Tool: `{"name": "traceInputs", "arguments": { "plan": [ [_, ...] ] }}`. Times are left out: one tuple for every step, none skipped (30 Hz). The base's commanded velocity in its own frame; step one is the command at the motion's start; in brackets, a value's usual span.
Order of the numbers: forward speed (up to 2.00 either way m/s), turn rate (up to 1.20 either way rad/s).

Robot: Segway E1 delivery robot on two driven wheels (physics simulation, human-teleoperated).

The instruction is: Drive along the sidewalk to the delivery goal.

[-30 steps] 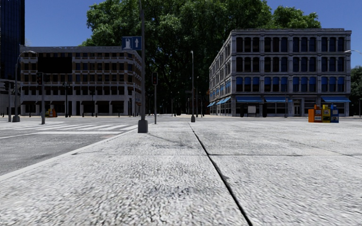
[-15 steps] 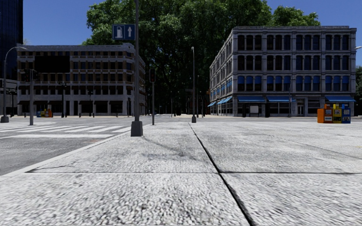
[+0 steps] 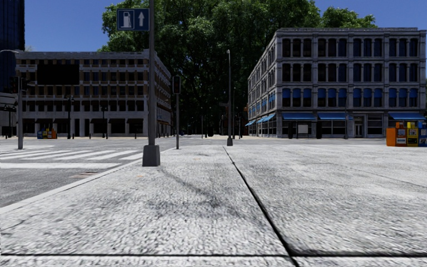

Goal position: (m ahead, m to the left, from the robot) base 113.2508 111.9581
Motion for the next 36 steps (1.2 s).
{"name": "traceInputs", "arguments": {
  "plan": [
    [2.00,0.00],
    [2.00,0.00],
    [2.00,0.00],
    [2.00,0.00],
    [2.00,0.00],
    [2.00,0.00],
    [2.00,0.00],
    [2.00,0.00],
    [2.00,0.00],
    [2.00,0.00],
    [2.00,0.00],
    [2.00,0.00],
    [2.00,0.00],
    [2.00,0.00],
    [2.00,0.00],
    [2.00,0.00],
    [2.00,0.00],
    [2.00,0.00],
    [2.00,0.00],
    [2.00,0.00],
    [2.00,0.00],
    [2.00,0.00],
    [2.00,0.00],
    [2.00,0.00],
    [2.00,0.00],
    [2.00,0.00],
    [2.00,0.00],
    [2.00,0.00],
    [2.00,0.00],
    [2.00,0.00],
    [2.00,0.00],
    [2.00,0.00],
    [2.00,0.00],
    [2.00,0.00],
    [2.00,0.00],
    [2.00,0.00]
  ]
}}
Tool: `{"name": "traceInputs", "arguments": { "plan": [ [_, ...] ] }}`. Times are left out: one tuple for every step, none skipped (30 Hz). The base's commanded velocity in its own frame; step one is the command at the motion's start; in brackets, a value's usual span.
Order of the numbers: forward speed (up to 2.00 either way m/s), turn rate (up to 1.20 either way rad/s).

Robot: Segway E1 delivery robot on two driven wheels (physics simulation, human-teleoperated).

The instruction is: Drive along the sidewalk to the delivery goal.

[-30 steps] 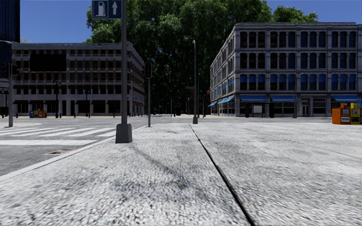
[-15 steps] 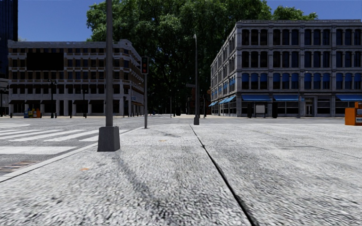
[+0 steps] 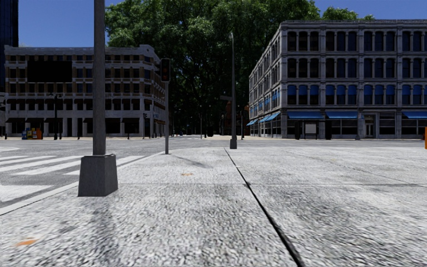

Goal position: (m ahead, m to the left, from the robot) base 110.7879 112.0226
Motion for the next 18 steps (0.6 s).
{"name": "traceInputs", "arguments": {
  "plan": [
    [2.00,0.00],
    [2.00,0.00],
    [2.00,0.00],
    [2.00,0.00],
    [2.00,0.00],
    [2.00,0.00],
    [2.00,0.00],
    [2.00,0.00],
    [2.00,0.00],
    [2.00,0.00],
    [2.00,0.00],
    [2.00,0.00],
    [2.00,0.00],
    [2.00,0.00],
    [2.00,0.00],
    [2.00,0.00],
    [2.00,0.00],
    [2.00,0.01]
  ]
}}
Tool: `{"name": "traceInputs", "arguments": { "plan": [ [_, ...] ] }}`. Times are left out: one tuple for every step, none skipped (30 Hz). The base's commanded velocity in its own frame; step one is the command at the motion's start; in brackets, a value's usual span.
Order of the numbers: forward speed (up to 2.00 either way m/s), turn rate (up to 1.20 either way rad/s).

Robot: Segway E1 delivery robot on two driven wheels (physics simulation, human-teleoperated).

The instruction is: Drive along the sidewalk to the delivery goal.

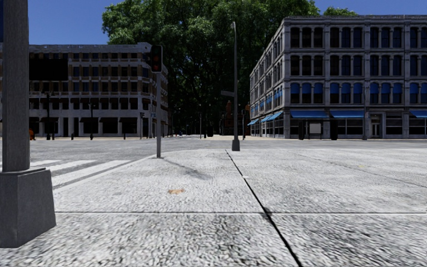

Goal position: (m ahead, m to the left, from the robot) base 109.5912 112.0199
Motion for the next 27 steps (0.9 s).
{"name": "traceInputs", "arguments": {
  "plan": [
    [2.00,0.08],
    [2.00,0.18],
    [2.00,0.28],
    [2.00,0.28],
    [2.00,0.36],
    [2.00,0.44],
    [2.00,0.46],
    [2.00,0.47],
    [2.00,0.47],
    [2.00,0.47],
    [2.00,0.47],
    [2.00,0.48],
    [2.00,0.48],
    [2.00,0.48],
    [2.00,0.49],
    [2.00,0.49],
    [2.00,0.49],
    [2.00,0.50],
    [2.00,0.50],
    [2.00,0.50],
    [2.00,0.50],
    [2.00,0.50],
    [2.00,0.50],
    [2.00,0.50],
    [2.00,0.50],
    [2.00,0.50],
    [2.00,0.50]
  ]
}}
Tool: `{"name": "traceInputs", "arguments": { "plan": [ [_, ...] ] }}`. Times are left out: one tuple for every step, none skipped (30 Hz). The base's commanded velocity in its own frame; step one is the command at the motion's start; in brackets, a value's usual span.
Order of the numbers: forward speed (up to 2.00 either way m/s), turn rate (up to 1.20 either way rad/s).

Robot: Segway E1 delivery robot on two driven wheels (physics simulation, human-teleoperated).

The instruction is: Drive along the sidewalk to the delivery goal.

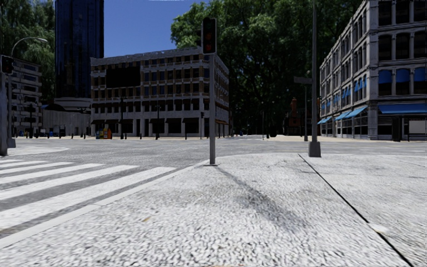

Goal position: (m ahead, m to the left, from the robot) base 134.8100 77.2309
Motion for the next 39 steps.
{"name": "traceInputs", "arguments": {
  "plan": [
    [2.00,0.51],
    [2.00,0.51],
    [2.00,0.52],
    [2.00,0.53],
    [2.00,0.54],
    [2.00,0.54],
    [2.00,0.54],
    [2.00,0.54],
    [2.00,0.54],
    [2.00,0.54],
    [2.00,0.54],
    [2.00,0.54],
    [2.00,0.55],
    [2.00,0.55],
    [2.00,0.57],
    [2.00,0.57],
    [2.00,0.58],
    [1.95,0.58],
    [1.92,0.58],
    [1.91,0.58],
    [1.91,0.58],
    [1.89,0.58],
    [1.88,0.58],
    [1.86,0.58],
    [1.85,0.58],
    [1.85,0.58],
    [1.85,0.58],
    [1.83,0.58],
    [1.82,0.58],
    [1.80,0.58],
    [1.80,0.58],
    [1.73,0.58],
    [1.65,0.58],
    [1.54,0.58],
    [1.47,0.58],
    [1.47,0.58],
    [1.42,0.58],
    [1.40,0.58],
    [1.37,0.58]
  ]
}}
